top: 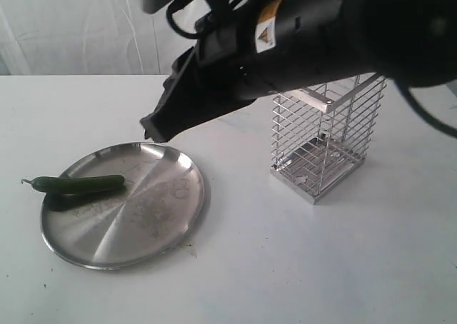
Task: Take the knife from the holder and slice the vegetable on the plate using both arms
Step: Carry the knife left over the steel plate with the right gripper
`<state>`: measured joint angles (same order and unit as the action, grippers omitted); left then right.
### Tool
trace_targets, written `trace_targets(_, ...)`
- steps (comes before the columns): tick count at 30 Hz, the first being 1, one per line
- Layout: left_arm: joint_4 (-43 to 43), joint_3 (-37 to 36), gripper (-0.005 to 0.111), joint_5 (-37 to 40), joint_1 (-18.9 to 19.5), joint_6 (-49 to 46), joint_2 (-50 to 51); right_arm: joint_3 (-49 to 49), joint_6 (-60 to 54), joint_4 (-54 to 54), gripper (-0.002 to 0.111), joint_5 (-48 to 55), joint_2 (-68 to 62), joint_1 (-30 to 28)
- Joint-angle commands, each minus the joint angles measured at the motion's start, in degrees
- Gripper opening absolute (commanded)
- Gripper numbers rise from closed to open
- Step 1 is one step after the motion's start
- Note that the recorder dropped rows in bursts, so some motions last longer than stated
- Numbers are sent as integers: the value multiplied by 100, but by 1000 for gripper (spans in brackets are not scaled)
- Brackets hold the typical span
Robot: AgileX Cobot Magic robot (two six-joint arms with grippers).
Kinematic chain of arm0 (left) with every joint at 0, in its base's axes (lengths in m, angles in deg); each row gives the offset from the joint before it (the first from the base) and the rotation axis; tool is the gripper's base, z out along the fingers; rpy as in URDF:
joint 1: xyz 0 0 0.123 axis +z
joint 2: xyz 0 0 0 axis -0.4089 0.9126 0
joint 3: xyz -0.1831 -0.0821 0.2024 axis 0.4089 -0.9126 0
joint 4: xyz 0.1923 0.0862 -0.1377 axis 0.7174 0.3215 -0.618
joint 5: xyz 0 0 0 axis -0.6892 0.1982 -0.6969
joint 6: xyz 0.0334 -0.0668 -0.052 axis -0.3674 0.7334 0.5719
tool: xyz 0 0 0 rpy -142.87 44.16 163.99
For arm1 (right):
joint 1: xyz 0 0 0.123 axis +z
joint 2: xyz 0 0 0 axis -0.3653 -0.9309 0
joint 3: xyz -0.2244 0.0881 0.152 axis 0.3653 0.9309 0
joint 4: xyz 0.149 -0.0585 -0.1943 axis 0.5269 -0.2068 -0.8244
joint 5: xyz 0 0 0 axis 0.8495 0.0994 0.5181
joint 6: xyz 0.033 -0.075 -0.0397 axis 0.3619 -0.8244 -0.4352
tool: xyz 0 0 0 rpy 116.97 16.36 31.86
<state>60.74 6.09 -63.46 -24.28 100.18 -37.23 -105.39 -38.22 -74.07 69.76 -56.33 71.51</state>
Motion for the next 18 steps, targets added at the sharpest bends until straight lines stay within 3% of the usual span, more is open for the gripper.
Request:
trace_targets(1, -35, -39, 0, -8, 9, 12, -24, -18, 1557, -1339, 0, -450, -338, 295)
trace_targets(5, -35, -39, 0, -8, 9, 12, -24, -18, 3720, -3134, 0, -272, -648, 458)
trace_targets(10, -35, -39, 0, -8, 9, 12, -24, -18, 5549, -4845, 0, -379, -930, 685)
trace_targets(18, -35, -39, 0, -8, 9, 12, -24, 81, 6207, -5139, 0, -494, -1265, 886)
